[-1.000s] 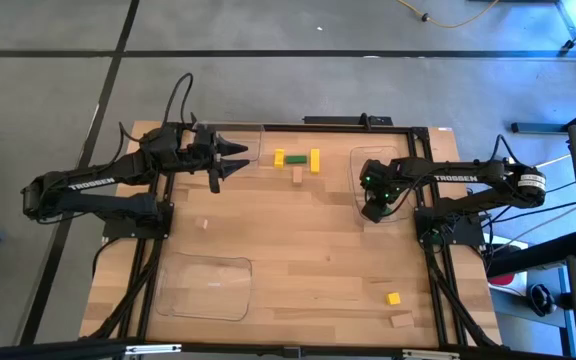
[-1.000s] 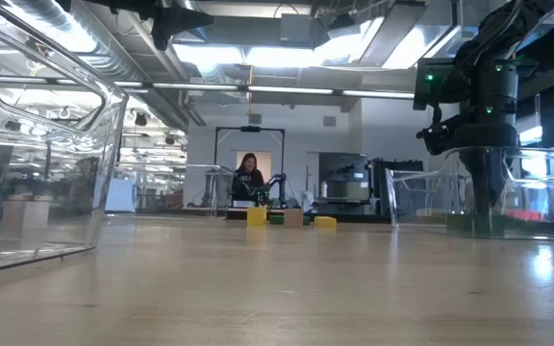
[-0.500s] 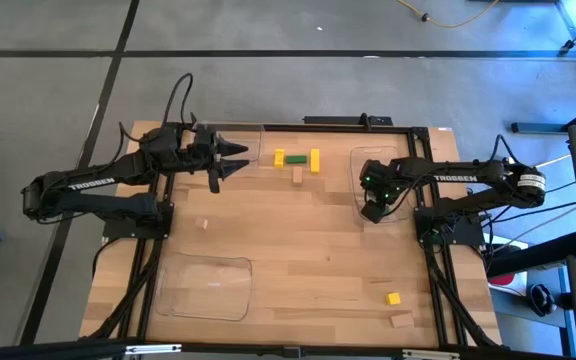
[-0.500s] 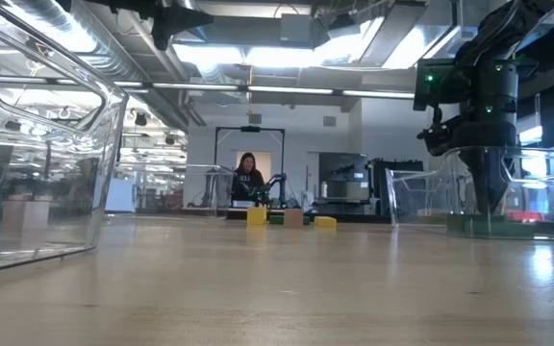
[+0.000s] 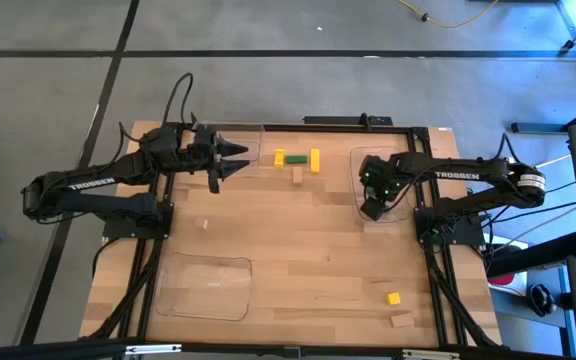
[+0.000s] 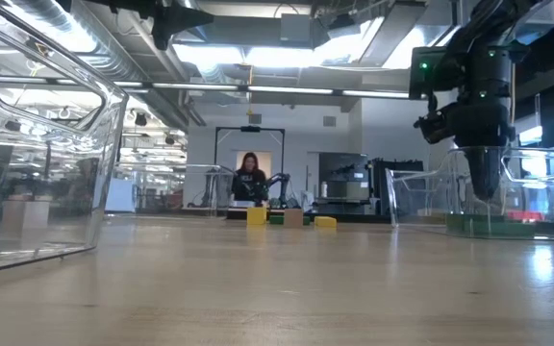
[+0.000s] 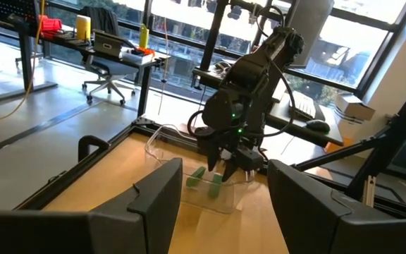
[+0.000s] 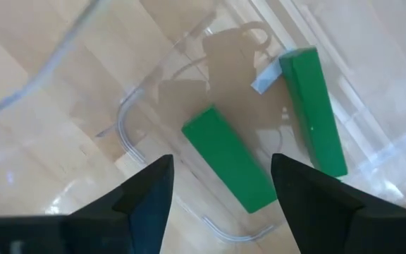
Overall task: Sort & place blocks by color
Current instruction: Put the middle left brown block into the top left transparent bin
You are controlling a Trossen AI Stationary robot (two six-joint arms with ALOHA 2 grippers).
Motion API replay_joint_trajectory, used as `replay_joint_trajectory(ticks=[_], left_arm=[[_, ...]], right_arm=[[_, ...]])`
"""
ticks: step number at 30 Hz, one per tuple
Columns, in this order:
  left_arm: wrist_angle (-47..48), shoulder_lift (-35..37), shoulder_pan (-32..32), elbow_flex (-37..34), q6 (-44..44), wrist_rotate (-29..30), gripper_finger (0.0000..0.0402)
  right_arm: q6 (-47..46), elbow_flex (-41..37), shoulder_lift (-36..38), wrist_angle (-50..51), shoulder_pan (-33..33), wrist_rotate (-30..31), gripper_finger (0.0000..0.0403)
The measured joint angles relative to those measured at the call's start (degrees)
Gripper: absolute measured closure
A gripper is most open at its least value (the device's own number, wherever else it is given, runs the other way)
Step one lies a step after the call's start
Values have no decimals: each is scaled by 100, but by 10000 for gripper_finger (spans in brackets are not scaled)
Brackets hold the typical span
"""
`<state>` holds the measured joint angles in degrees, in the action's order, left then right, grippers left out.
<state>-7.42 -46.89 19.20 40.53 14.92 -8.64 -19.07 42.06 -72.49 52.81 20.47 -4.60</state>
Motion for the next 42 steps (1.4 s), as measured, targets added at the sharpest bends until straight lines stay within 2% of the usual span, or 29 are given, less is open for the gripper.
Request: replay_joint_trajectory(ticks=[32, 37, 42], left_arm=[[-298, -2, 0, 0, -39, 45, 201], [-264, -2, 96, 0, -17, 3, 201], [-264, -2, 452, 0, 146, -336, 201]], right_arm=[[-7, 51, 7, -3, 0, 44, 162], [17, 281, 253, 311, -2, 321, 162], [301, 803, 759, 241, -2, 643, 162]])
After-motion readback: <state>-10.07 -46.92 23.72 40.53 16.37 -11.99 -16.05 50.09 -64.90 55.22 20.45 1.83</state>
